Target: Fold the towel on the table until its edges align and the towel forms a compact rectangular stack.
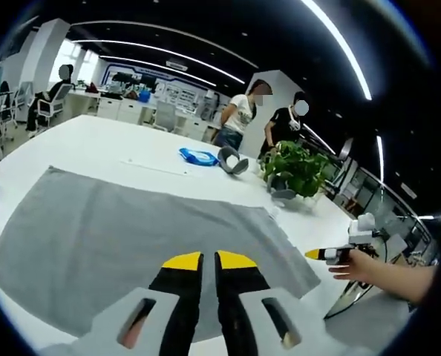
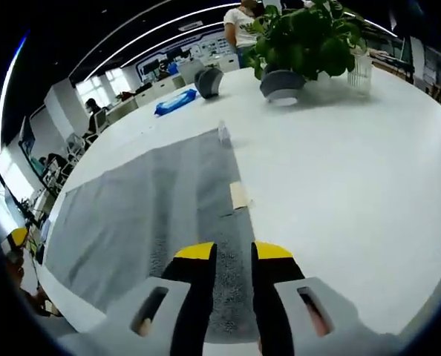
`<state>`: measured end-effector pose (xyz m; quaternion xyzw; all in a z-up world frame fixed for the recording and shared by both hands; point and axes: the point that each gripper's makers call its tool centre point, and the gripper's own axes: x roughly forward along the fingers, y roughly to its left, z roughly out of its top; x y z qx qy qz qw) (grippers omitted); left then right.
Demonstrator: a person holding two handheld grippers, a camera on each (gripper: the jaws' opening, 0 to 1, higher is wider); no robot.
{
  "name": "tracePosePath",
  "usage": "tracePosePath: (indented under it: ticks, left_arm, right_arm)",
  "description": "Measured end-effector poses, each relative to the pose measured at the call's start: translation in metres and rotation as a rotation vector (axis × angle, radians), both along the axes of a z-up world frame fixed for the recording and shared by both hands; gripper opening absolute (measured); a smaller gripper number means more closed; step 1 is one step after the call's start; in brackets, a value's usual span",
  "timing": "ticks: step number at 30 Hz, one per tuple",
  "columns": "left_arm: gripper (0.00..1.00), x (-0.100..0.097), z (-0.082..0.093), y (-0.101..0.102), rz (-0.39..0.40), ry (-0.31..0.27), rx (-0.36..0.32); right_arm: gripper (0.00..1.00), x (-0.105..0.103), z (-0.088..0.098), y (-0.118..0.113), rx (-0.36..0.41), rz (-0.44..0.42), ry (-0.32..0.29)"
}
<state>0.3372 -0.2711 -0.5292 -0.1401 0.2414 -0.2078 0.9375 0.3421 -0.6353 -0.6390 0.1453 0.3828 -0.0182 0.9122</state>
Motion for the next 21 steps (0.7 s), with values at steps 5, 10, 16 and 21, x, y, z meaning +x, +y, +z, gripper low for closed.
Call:
tracePosePath:
  ticks: [5,10,16,21]
  left_arm:
    - [0.01,-0.002,-0.003,-0.005,-0.021,0.029,-0.015]
    - [0.01,-0.003,-0.004,-0.009,-0.041,0.023,0.016]
    - [0.02,-0.003,-0.005,-0.008,-0.040,0.021,0.021]
    - [0.04,-0.002,-0.003,-0.006,-0.031,0.018,0.012]
  right_arm:
    - [0.18,-0.005,-0.006,-0.004,-0.020,-0.010,0.033]
    - [0.18,-0.010,-0.015,-0.002,-0.015,-0.006,0.075]
    - [0.18,-0.013,-0.017,0.003,-0.036,0.014,0.083]
    - [0.11,-0.014,-0.019,-0.004,-0.093,0.024,0.088]
